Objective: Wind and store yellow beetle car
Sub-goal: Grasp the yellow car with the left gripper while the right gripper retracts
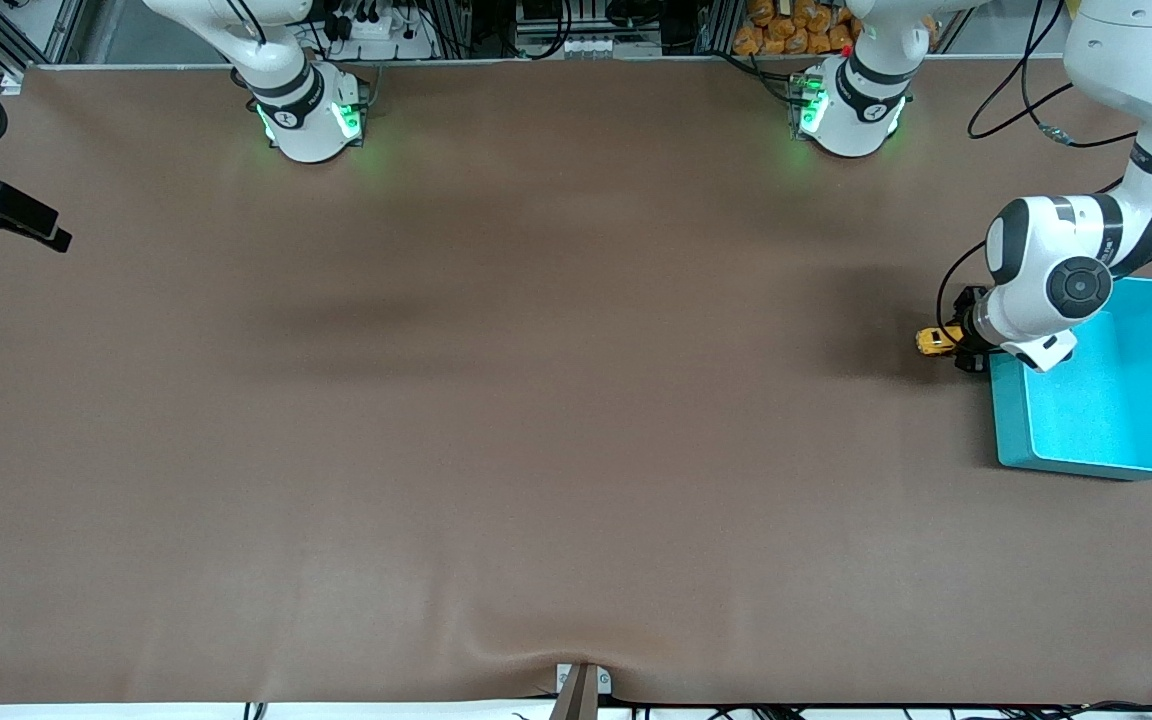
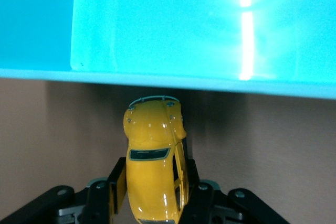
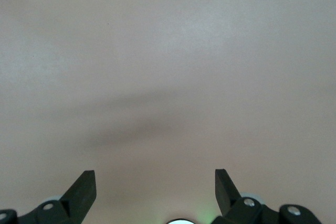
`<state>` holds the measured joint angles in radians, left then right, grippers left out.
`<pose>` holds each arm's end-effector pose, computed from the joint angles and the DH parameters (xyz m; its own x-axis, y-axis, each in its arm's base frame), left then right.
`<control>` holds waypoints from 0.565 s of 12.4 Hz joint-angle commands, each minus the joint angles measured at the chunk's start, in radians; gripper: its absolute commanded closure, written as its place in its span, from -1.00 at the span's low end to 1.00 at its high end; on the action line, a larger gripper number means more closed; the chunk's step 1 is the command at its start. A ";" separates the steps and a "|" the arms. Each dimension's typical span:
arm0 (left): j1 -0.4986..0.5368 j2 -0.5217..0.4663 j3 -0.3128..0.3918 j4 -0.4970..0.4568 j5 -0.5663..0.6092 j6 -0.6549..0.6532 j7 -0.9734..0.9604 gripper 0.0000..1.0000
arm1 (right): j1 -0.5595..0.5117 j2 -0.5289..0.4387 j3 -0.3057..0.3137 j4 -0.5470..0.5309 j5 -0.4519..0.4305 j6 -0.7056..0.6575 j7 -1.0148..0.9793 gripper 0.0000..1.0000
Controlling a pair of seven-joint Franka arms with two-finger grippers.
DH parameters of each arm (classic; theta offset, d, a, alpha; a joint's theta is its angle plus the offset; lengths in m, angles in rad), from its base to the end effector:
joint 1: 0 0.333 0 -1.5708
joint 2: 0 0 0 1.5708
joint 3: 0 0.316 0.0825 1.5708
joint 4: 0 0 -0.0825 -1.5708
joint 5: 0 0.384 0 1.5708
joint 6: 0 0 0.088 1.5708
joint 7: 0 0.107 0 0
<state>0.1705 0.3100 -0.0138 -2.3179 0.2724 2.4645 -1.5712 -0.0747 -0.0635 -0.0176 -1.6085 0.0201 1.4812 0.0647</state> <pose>0.4988 0.0781 0.1950 0.0800 0.9885 0.1282 0.9828 -0.0567 -0.1758 0.5230 -0.0464 0.6336 0.9859 -0.1543 -0.0650 -0.1557 -0.9877 -0.0170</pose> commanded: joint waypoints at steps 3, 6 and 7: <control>-0.038 -0.143 -0.041 0.032 0.027 -0.086 0.069 0.87 | 0.044 -0.004 -0.016 0.009 0.029 -0.010 -0.005 -1.00; -0.054 -0.184 -0.106 0.118 0.027 -0.257 0.169 0.95 | 0.041 -0.004 -0.019 0.009 0.029 -0.002 -0.005 -1.00; -0.052 -0.204 -0.109 0.136 0.027 -0.310 0.268 0.97 | 0.041 -0.002 -0.019 0.009 0.029 -0.001 -0.005 -1.00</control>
<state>0.1147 0.1441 -0.1123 -2.2140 0.2762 2.2458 -1.4187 -0.0486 -0.0635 -0.0202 -1.6083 0.0349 1.4826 0.0637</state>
